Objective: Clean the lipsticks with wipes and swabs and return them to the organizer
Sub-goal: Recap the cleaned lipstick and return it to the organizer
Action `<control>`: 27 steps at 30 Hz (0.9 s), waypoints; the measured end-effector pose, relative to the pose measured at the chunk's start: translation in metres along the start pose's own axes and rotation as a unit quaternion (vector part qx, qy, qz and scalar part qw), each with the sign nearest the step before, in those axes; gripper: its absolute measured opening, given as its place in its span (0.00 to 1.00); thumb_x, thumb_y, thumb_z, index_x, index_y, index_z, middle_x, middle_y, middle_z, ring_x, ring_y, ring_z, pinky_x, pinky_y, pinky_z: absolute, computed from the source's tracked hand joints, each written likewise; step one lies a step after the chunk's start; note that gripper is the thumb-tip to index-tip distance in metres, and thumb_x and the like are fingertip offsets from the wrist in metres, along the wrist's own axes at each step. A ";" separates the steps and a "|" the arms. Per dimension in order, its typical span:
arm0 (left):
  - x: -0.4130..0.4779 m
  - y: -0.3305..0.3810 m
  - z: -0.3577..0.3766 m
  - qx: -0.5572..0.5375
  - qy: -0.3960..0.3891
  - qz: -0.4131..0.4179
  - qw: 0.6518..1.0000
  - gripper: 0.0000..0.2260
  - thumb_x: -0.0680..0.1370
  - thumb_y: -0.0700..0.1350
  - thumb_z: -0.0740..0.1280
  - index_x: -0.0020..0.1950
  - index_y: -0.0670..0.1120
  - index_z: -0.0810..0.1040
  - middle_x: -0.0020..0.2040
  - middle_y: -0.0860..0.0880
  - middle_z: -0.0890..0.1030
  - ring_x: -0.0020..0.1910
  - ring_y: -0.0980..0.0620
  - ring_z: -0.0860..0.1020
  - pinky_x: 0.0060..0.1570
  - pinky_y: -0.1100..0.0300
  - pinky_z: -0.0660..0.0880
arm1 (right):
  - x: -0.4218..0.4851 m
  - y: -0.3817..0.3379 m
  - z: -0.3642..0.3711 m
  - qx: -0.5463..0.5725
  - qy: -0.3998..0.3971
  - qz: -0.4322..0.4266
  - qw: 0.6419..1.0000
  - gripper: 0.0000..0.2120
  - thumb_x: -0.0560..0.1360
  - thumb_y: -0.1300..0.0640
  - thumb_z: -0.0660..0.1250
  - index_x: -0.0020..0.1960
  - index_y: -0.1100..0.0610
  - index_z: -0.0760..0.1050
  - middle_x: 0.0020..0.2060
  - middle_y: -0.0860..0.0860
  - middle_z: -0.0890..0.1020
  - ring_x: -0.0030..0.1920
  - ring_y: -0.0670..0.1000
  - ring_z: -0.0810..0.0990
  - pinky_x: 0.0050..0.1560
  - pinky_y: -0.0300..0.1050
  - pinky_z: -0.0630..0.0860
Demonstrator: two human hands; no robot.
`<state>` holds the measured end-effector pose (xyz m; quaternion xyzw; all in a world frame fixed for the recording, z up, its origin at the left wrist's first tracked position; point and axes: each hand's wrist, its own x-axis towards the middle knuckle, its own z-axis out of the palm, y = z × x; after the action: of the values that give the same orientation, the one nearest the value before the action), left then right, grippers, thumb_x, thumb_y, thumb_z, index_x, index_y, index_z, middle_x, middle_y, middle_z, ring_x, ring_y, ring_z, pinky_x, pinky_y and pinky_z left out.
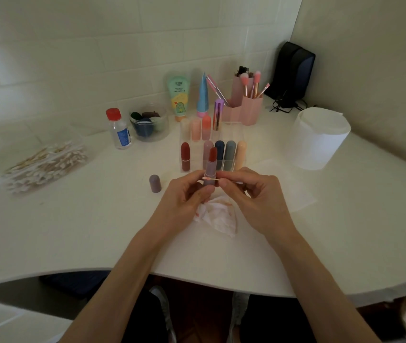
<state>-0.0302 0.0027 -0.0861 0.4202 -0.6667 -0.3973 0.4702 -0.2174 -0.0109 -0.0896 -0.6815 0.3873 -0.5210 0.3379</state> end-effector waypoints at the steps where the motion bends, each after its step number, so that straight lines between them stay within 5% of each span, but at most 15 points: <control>1: 0.000 0.000 0.000 0.001 -0.001 0.000 1.000 0.08 0.83 0.38 0.65 0.59 0.44 0.82 0.43 0.39 0.82 0.42 0.34 0.77 0.41 0.55 0.75 | 0.000 0.000 0.000 -0.002 0.002 0.001 1.000 0.10 0.78 0.61 0.72 0.59 0.56 0.85 0.43 0.51 0.86 0.42 0.60 0.80 0.44 0.57 0.77; 9: 0.000 0.000 0.001 -0.011 0.042 -0.013 0.999 0.08 0.78 0.40 0.72 0.56 0.43 0.84 0.45 0.46 0.86 0.45 0.49 0.85 0.49 0.60 0.80 | -0.001 0.000 0.005 -0.013 0.000 -0.005 1.000 0.09 0.78 0.61 0.73 0.57 0.58 0.86 0.42 0.47 0.85 0.41 0.52 0.80 0.43 0.43 0.76; 12: 0.000 0.003 0.001 -0.036 0.056 -0.018 0.998 0.14 0.76 0.38 0.74 0.61 0.44 0.81 0.47 0.48 0.87 0.45 0.49 0.86 0.47 0.58 0.82 | -0.001 0.000 0.005 -0.015 0.001 -0.003 1.000 0.09 0.78 0.61 0.73 0.57 0.57 0.86 0.41 0.49 0.84 0.41 0.54 0.80 0.43 0.49 0.77; 15: -0.001 0.006 0.003 -0.064 0.078 -0.054 0.993 0.14 0.74 0.38 0.75 0.55 0.47 0.74 0.44 0.50 0.87 0.41 0.49 0.86 0.40 0.54 0.83 | -0.001 0.000 0.004 -0.015 0.004 -0.008 1.000 0.09 0.78 0.60 0.72 0.57 0.56 0.86 0.41 0.51 0.85 0.41 0.57 0.80 0.43 0.55 0.78; 18: 0.000 0.004 0.003 -0.054 0.079 -0.052 0.994 0.10 0.77 0.37 0.73 0.54 0.45 0.74 0.44 0.51 0.87 0.42 0.52 0.86 0.43 0.62 0.80 | -0.001 0.000 0.003 -0.013 0.002 -0.003 1.000 0.09 0.78 0.61 0.72 0.57 0.57 0.86 0.42 0.51 0.85 0.42 0.56 0.81 0.44 0.57 0.78; 21: 0.000 0.003 0.003 -0.061 0.072 -0.051 0.994 0.10 0.78 0.37 0.72 0.55 0.45 0.75 0.47 0.49 0.86 0.45 0.51 0.85 0.47 0.60 0.81 | -0.001 -0.001 0.003 -0.015 0.009 -0.005 1.000 0.08 0.78 0.61 0.73 0.56 0.56 0.86 0.42 0.50 0.85 0.42 0.55 0.81 0.44 0.56 0.78; 27: 0.001 0.000 0.002 -0.060 0.081 -0.065 0.993 0.08 0.78 0.40 0.73 0.54 0.46 0.76 0.50 0.45 0.85 0.46 0.48 0.86 0.46 0.55 0.82 | -0.003 -0.005 0.007 -0.049 0.004 -0.029 0.998 0.08 0.78 0.63 0.72 0.55 0.58 0.86 0.40 0.47 0.83 0.39 0.47 0.77 0.41 0.35 0.72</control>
<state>-0.0319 0.0024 -0.0864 0.4648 -0.5726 -0.4310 0.5200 -0.2104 -0.0052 -0.0879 -0.7061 0.3935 -0.5137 0.2876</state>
